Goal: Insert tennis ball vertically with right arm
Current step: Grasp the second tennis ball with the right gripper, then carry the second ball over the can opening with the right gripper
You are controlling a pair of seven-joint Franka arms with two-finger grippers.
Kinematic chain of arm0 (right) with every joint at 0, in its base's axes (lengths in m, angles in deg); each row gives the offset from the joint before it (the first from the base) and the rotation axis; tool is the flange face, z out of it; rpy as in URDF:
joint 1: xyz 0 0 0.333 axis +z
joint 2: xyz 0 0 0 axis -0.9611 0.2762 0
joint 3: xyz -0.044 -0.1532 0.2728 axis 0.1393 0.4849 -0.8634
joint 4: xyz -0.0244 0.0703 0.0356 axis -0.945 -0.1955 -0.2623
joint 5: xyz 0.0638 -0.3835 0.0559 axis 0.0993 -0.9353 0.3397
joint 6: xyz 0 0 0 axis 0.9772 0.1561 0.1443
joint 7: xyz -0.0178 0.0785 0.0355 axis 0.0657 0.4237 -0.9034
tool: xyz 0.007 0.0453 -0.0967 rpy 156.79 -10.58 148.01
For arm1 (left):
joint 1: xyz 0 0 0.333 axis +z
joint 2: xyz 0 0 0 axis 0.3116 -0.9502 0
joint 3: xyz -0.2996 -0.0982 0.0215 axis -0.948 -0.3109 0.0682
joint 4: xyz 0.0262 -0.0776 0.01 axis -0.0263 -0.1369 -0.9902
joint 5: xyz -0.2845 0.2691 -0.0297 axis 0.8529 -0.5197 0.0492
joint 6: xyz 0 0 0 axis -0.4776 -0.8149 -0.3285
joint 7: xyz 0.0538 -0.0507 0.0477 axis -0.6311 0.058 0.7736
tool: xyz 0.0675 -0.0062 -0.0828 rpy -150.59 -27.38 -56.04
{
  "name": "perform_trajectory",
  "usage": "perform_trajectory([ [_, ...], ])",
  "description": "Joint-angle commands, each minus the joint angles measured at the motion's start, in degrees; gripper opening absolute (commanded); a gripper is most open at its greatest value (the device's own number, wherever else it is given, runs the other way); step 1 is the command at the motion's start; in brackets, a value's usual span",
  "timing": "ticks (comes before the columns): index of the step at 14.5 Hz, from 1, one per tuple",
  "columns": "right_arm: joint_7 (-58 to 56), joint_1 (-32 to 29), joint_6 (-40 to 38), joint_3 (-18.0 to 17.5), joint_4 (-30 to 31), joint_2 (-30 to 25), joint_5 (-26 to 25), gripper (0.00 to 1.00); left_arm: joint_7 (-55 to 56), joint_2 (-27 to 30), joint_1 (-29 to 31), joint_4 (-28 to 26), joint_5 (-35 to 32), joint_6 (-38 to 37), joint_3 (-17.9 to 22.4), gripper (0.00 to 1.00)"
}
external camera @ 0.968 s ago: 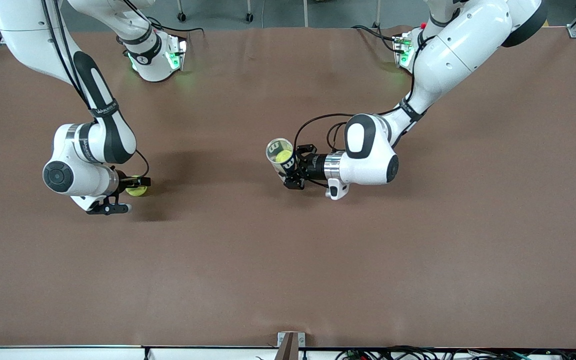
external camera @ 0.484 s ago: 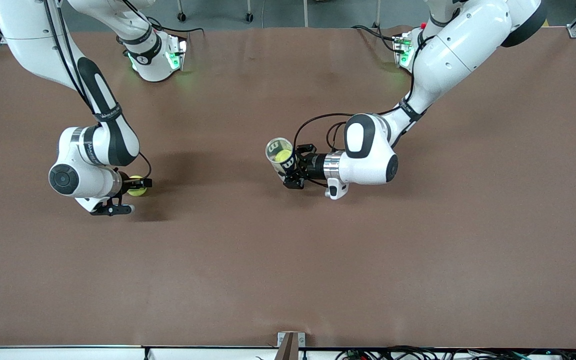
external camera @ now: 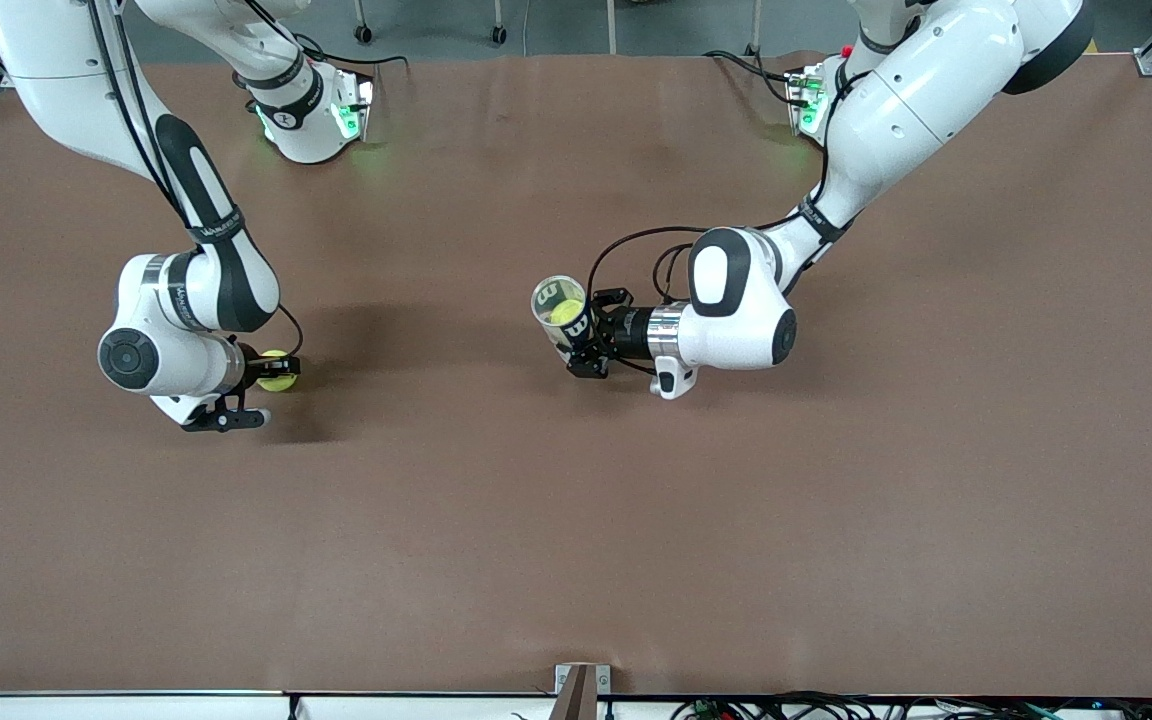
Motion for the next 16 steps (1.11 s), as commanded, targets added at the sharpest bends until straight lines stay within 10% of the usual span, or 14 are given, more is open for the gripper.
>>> perform_trajectory([
  [1,-0.24,-0.45,-2.80,-1.41,-0.31,-1.08,-0.77,0.41,-1.08,2.00,0.71,-1.86,1.36,-0.16,-0.22,0.64],
  [8,5.10,3.93,-30.48,-1.59,-17.70,-5.48,0.02,0.41,-1.52,2.00,1.06,-2.04,1.36,-0.42,-0.22,0.64],
  [16,28.54,16.05,-39.74,-1.59,-28.69,-5.84,12.14,0.41,-1.43,2.27,1.24,-2.13,1.27,-0.51,-0.22,0.64],
])
